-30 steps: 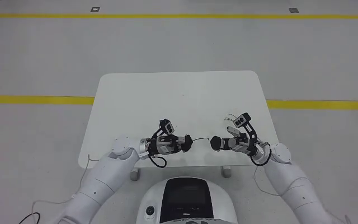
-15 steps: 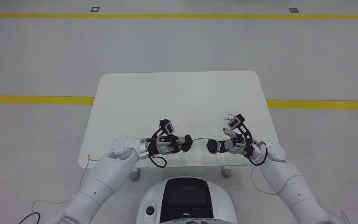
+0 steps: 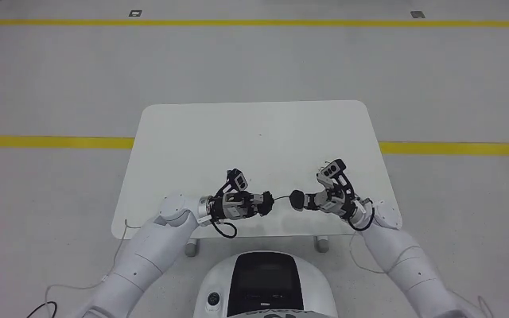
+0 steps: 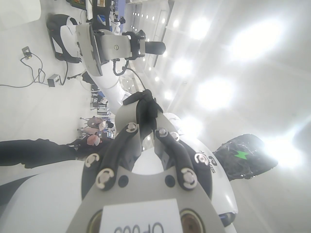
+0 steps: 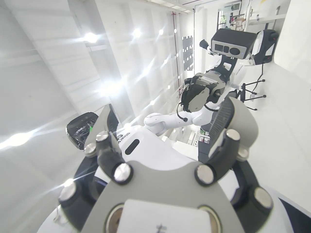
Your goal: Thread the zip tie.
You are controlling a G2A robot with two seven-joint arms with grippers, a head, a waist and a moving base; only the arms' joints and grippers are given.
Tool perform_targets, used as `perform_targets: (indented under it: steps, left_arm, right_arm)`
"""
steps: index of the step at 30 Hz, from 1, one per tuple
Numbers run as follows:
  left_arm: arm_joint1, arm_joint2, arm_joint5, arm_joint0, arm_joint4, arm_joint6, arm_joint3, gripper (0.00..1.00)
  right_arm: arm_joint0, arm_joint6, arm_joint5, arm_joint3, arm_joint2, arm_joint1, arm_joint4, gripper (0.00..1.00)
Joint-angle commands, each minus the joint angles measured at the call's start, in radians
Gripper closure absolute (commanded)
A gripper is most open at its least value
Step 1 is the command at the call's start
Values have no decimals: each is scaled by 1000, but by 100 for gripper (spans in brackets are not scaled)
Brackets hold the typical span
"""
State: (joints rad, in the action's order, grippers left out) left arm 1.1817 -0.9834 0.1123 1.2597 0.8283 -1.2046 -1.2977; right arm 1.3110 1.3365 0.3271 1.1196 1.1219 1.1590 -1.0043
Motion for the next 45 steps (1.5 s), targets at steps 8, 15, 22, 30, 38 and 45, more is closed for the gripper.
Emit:
perform_targets:
  steps: [8, 15, 22, 30, 38, 45]
  left_arm:
    - [0, 0, 0, 0, 0, 0, 0, 100]
    - [0, 0, 0, 0, 0, 0, 0, 100]
    - [0, 0, 0, 0, 0, 0, 0, 100]
    - [0, 0, 0, 0, 0, 0, 0, 100]
    - [0, 0, 0, 0, 0, 0, 0, 100]
    - [0, 0, 0, 0, 0, 0, 0, 100]
  right_arm:
    - [10, -22, 0, 25, -4, 1, 21, 0]
    - [30, -24, -33, 52, 6, 0, 25, 59]
    - [34, -40, -76, 51, 14, 1, 24, 70]
    - [34, -52, -98, 51, 21, 1, 44, 78]
    - [38, -40, -101, 56, 29, 3, 39, 84]
    - [44, -7, -104, 64, 41, 2, 43, 80]
